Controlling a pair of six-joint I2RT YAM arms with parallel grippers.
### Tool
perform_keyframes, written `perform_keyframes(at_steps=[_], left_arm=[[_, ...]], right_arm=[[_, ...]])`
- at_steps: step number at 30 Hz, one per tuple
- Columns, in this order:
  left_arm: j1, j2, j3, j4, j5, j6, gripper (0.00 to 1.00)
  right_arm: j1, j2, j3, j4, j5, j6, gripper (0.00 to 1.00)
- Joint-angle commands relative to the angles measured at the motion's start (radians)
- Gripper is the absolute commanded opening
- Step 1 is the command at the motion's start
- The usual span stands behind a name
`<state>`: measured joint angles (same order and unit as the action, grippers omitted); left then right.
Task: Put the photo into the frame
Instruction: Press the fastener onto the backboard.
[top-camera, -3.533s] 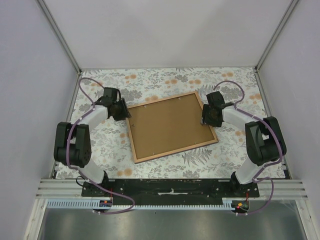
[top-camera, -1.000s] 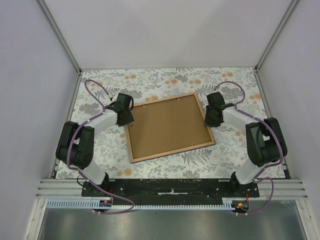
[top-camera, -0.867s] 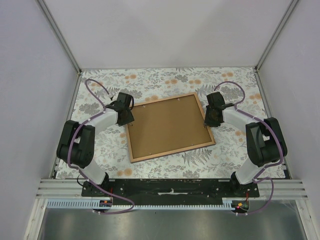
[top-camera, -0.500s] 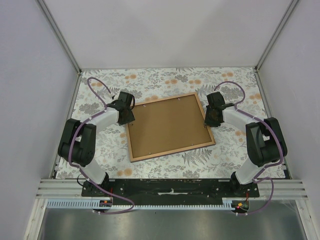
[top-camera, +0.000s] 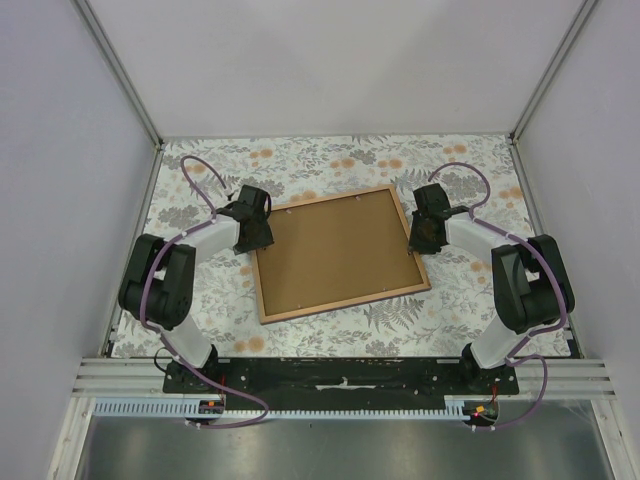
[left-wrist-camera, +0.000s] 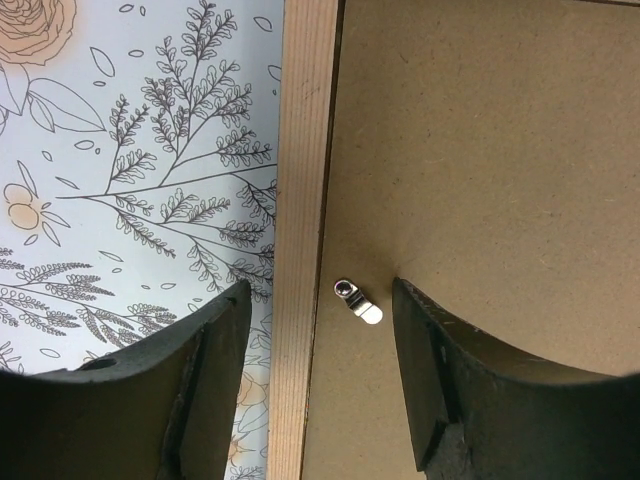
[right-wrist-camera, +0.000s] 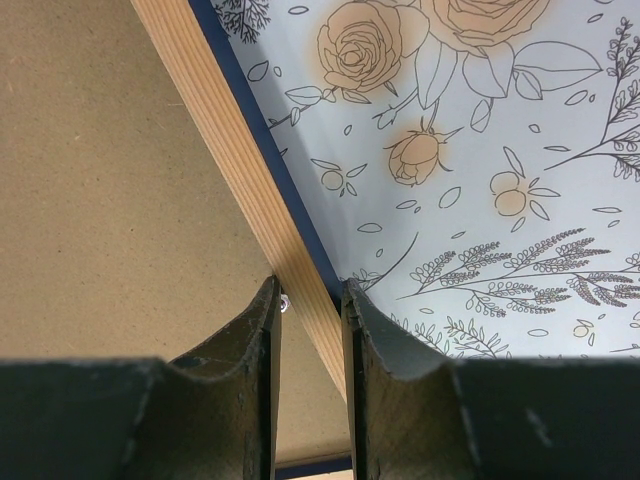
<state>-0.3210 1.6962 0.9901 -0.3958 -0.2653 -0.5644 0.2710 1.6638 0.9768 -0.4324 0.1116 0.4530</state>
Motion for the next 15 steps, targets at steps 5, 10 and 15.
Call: perform_keyframes(at_steps=[5,10,15], left_arm=[[-0.003,0.023,-0.022,-0.023,0.024,0.023,0.60],[-0.003,0.025,-0.030,-0.023,0.040,0.018,0.51],[-0.001,-0.013,-0.082,-0.009,0.044,0.000,0.48]], right_arm=[[0.000,-0.006,0.022,0.014,0.007,0.012,0.00],[0.000,-0.007,0.025,0.015,0.010,0.010,0.00],[0.002,-0.003,0.028,0.014,0.010,0.010,0.00]])
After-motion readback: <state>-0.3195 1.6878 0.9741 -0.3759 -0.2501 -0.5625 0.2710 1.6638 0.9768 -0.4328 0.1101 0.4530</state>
